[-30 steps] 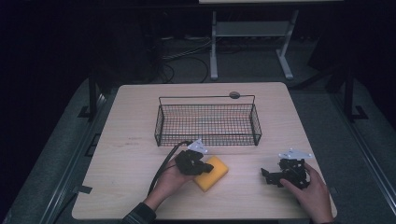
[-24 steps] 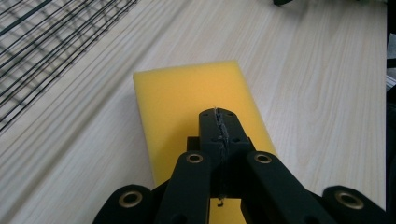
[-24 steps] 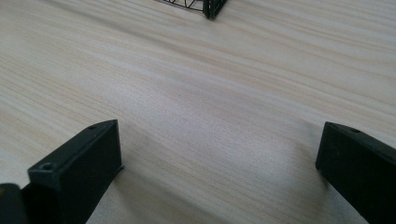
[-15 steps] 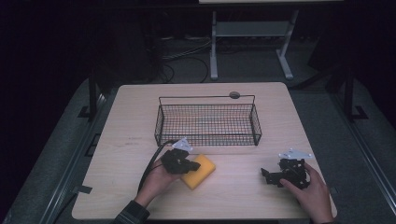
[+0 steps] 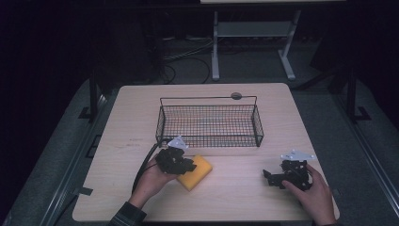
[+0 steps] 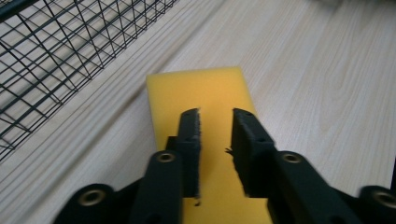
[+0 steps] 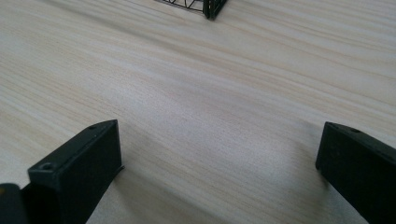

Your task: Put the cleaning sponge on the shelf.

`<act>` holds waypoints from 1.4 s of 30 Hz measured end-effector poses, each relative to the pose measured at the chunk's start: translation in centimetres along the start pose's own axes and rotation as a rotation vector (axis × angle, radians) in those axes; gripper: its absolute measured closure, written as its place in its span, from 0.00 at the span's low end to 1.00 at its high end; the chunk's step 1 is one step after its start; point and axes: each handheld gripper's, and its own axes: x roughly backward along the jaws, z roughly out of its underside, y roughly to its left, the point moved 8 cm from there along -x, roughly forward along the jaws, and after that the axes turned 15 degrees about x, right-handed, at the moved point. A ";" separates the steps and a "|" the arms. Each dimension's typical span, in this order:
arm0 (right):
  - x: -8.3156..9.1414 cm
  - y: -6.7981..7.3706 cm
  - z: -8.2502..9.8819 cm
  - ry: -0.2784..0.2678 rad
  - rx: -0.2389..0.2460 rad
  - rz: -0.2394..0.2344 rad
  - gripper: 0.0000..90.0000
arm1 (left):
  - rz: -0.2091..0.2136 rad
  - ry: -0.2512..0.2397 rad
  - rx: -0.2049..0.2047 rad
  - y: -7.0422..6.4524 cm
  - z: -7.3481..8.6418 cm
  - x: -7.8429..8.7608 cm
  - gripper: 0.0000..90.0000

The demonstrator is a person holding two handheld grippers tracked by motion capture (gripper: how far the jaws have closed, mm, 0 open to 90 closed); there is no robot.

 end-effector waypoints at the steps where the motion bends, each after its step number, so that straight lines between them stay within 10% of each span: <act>1: 0.0 0.0 0.0 0.000 0.000 0.000 0.00 | -0.012 0.005 0.003 0.0 -0.1 0.1 0.73; 17: 0.0 0.0 0.0 0.000 0.000 0.000 0.00 | -0.100 0.101 0.031 -0.3 -0.8 -0.9 0.16; 42: 0.0 0.0 0.0 0.000 0.000 0.000 0.00 | -0.161 0.193 0.012 -0.1 0.4 -4.4 0.14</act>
